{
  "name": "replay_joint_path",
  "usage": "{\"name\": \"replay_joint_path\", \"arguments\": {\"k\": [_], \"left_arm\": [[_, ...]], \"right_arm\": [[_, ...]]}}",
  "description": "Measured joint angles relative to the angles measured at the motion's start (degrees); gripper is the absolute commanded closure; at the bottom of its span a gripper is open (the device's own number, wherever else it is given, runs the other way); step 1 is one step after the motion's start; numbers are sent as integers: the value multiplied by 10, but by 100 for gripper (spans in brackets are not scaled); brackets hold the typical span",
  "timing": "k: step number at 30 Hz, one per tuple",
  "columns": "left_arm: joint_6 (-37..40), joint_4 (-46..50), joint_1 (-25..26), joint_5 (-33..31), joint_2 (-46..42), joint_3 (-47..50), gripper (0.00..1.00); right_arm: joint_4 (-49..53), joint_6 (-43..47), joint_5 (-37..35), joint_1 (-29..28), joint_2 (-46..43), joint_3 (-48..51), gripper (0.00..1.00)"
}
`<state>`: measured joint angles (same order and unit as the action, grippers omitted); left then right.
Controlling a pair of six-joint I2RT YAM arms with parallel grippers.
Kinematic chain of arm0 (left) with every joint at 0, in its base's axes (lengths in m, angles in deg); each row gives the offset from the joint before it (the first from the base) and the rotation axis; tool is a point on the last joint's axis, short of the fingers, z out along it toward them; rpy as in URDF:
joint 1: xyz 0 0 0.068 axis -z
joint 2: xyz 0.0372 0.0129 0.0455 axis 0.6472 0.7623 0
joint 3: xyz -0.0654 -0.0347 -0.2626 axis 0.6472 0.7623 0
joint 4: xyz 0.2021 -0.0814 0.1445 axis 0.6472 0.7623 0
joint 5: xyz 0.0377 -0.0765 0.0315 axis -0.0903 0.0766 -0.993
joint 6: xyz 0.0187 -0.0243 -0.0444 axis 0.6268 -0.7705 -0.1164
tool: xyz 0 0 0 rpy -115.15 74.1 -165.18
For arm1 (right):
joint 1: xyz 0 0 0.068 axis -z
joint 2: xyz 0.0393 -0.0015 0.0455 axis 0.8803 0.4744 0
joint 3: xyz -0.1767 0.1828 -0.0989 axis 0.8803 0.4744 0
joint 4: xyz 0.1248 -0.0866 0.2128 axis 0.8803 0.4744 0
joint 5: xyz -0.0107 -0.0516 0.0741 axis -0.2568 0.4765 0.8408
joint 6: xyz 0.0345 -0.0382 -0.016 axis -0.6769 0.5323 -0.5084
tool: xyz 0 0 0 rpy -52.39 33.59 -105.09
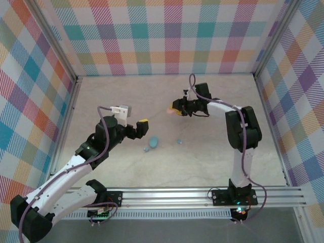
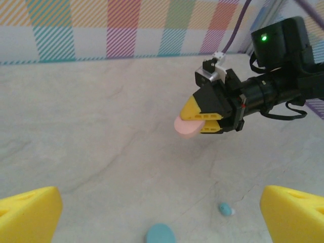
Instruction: Insert the wireless bluetooth earbuds into the charging case
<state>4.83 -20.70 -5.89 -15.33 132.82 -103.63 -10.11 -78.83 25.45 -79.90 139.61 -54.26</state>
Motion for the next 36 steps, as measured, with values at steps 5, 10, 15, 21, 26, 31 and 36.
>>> {"name": "replay_joint_path", "arguments": {"k": [5,10,15,21,26,31,36], "left_arm": [[0,18,-1,-4,-6,13,0],[0,18,-2,-7,-5,27,0],[0,16,-2,-8,-2,28,0],[0,14,-5,-8,2,28,0],[0,14,-5,-8,1,28,0],[0,17,-5,-9,-3,28,0],[-3,32,-5,-10,-2,27,0]], "right_arm": [[40,34,-23,0,54,-18,69],[108,74,-59,0,76,-71,66],[186,124,-104,0,80,-118,64],[257,172,-148,0,96,-155,60],[292,200,-167,0,102,-172,56],[302,213,-181,-3,101,-177,52],[322,219,-210,-4,90,-177,49]]}}
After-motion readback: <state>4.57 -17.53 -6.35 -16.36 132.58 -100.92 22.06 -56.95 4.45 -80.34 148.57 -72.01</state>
